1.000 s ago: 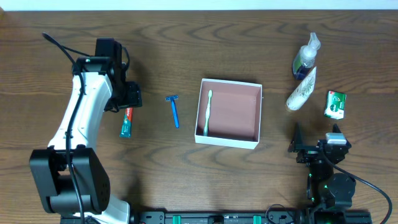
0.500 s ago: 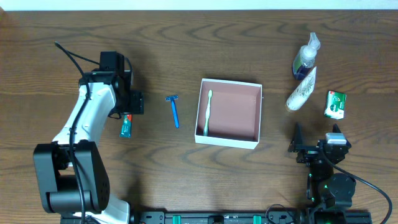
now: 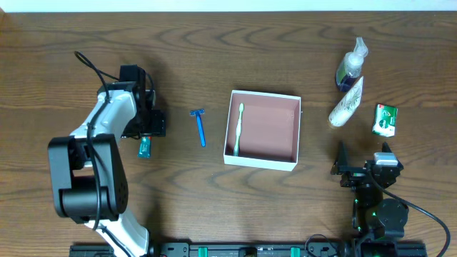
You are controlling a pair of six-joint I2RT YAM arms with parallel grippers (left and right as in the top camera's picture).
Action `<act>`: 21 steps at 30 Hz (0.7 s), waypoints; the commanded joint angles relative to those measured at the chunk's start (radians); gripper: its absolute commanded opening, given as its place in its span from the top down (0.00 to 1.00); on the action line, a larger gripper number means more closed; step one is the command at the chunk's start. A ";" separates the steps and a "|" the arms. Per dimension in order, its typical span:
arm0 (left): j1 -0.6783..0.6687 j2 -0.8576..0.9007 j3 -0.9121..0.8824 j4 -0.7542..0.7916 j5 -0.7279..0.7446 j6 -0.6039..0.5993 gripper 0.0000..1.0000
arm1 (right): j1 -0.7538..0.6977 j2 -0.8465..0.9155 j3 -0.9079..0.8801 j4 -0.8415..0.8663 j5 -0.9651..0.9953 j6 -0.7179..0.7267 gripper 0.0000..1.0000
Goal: Pack container
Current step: 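Lower the left gripper and grasp the red Colgate toothpaste tube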
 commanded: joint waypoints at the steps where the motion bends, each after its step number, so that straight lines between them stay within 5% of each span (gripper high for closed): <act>1: 0.005 0.005 -0.004 0.011 -0.001 0.013 0.25 | 0.010 -0.006 -0.004 -0.003 -0.004 -0.015 0.01; 21: 0.005 0.013 -0.004 0.041 0.048 -0.021 0.25 | 0.010 -0.006 -0.004 -0.003 -0.004 -0.015 0.01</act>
